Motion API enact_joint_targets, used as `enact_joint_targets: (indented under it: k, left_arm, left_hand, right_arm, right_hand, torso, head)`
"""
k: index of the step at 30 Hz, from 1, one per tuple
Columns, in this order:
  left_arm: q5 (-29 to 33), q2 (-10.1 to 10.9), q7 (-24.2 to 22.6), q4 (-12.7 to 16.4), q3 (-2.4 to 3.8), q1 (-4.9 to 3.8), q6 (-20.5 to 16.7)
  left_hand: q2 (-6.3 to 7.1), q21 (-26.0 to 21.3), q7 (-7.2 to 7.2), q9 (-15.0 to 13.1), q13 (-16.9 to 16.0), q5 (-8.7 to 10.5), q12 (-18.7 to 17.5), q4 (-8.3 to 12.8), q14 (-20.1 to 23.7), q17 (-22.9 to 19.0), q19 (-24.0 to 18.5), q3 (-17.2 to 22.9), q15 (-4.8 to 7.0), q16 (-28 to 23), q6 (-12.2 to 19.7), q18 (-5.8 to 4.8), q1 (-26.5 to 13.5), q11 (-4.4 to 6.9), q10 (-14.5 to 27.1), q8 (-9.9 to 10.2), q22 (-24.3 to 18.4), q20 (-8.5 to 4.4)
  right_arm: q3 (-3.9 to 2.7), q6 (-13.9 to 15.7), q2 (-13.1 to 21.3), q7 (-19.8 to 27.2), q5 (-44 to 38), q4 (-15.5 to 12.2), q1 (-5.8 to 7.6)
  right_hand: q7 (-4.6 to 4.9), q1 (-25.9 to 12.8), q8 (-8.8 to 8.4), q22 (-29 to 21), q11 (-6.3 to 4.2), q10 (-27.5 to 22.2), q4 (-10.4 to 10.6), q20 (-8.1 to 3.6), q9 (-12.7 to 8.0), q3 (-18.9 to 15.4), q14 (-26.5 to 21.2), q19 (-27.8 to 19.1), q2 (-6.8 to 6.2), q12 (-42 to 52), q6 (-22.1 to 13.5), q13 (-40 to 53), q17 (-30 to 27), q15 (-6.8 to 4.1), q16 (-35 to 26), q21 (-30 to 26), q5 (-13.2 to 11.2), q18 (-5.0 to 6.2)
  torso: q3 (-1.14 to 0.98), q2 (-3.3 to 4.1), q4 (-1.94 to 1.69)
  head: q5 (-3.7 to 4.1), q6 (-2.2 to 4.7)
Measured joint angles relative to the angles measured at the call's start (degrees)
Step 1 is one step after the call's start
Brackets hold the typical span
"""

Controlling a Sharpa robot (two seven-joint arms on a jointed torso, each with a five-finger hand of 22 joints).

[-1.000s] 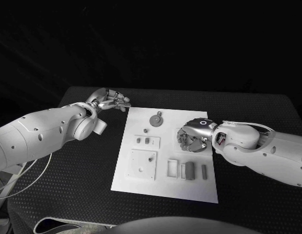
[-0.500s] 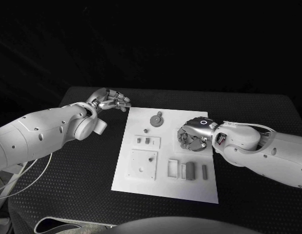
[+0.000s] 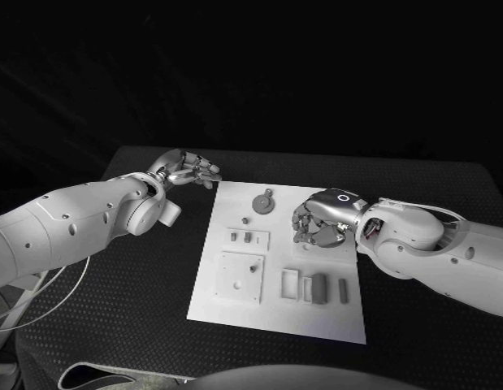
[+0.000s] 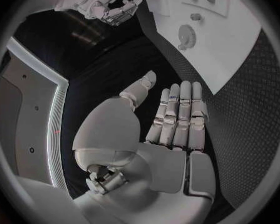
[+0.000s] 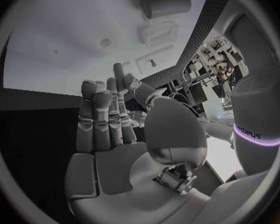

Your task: Assemble the parts on the task board

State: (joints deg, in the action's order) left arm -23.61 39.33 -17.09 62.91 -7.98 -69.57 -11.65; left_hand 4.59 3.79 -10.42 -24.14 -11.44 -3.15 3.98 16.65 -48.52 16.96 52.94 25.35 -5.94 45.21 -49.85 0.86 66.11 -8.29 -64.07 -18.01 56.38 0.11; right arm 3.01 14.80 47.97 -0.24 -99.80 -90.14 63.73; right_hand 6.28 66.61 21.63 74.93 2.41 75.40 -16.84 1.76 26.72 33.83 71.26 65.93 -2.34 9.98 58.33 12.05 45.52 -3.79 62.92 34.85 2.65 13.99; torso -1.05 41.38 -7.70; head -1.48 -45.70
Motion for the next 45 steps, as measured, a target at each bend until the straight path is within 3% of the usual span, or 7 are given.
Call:
enact_joint_targets:
  k: [8,13,23,29,45]
  left_arm:
    - [0.0,-0.1,0.0,0.0,0.00,0.01,0.0]
    - [0.0,-0.1,0.0,-0.1,0.00,0.02,0.0]
    - [0.1,-0.8,0.1,-0.1,0.00,0.01,0.1]
    - [0.1,-1.0,0.1,-0.1,0.00,0.01,0.2]
    - [0.1,-1.3,0.2,-0.1,0.00,0.00,0.4]
  left_hand:
    - [-0.20,0.0,0.00,0.0,0.0,0.00,0.0,0.0,0.0,0.1,0.0,0.0,0.00,-0.2,0.0,0.00,-0.2,0.00,0.0,0.0,0.0,0.00]
    - [-0.20,0.0,0.00,0.0,0.0,0.00,0.0,0.0,-0.2,0.0,0.0,0.0,0.21,-0.2,0.0,0.00,-0.2,0.00,0.0,0.0,0.0,0.00]
    - [-0.20,0.0,0.00,0.0,0.0,0.00,0.0,0.0,-0.2,0.1,0.0,0.0,0.21,-0.2,0.0,0.00,-0.2,0.00,0.0,0.0,-0.1,0.00]
    - [-0.20,0.0,0.00,0.0,0.0,0.00,0.0,0.0,-0.2,0.1,0.0,0.0,0.21,-0.2,0.0,0.00,-0.2,0.00,0.0,0.0,-0.1,0.00]
    - [-0.20,0.0,0.00,0.0,0.1,0.00,0.0,0.0,-0.2,0.1,0.0,0.0,0.21,-0.4,0.0,0.00,-0.2,0.00,0.0,0.0,-0.2,0.00]
  right_arm:
    - [-0.24,-0.1,-2.3,1.0,6.9,-1.5,0.15]
    - [-0.23,-0.6,-5.8,1.9,10.4,-1.1,-0.10]
    - [-0.20,-1.6,-12.0,2.4,13.0,1.6,-3.26]
    - [0.25,-2.4,-14.4,1.6,13.0,3.8,-5.07]
    - [0.99,-3.3,-17.9,0.6,9.3,6.1,-6.57]
  right_hand:
    - [0.00,0.0,0.00,0.0,0.01,0.0,0.0,0.01,0.0,0.0,0.0,0.0,0.00,0.0,0.0,0.0,0.1,0.00,0.1,0.0,0.0,0.00]
    - [-0.01,0.0,0.00,0.0,0.02,0.0,-0.1,-0.01,0.0,-0.1,0.0,0.0,0.00,0.0,0.0,0.0,0.1,0.01,0.2,0.0,0.0,0.01]
    - [0.08,-0.1,-0.09,0.0,0.03,-0.1,-0.1,-0.11,0.0,-0.1,-0.3,-0.1,0.11,0.0,-0.2,0.1,0.3,-0.20,0.2,0.2,-0.1,0.00]
    - [0.16,-0.3,-0.19,0.0,0.03,-0.1,-0.1,-0.10,0.0,-0.1,-0.3,-0.1,0.32,0.0,-0.2,0.1,0.3,-0.19,0.2,0.2,-0.1,0.00]
    - [0.16,-0.3,-0.52,0.0,0.01,-0.1,-0.2,-0.21,0.4,-0.2,-0.3,-0.4,0.32,-0.1,-0.5,0.1,0.3,-0.09,0.2,0.2,0.0,0.00]
  torso:
    - [0.01,0.01,-0.08]
    - [0.01,0.02,-0.07]
    - [0.10,0.04,-0.23]
    - [0.08,0.05,-0.25]
    - [-0.07,0.04,-0.11]
  head:
    - [-0.83,-0.38]
    - [-1.33,-0.53]
    - [-2.40,-0.97]
    - [-2.76,-1.22]
    - [-3.57,-2.20]
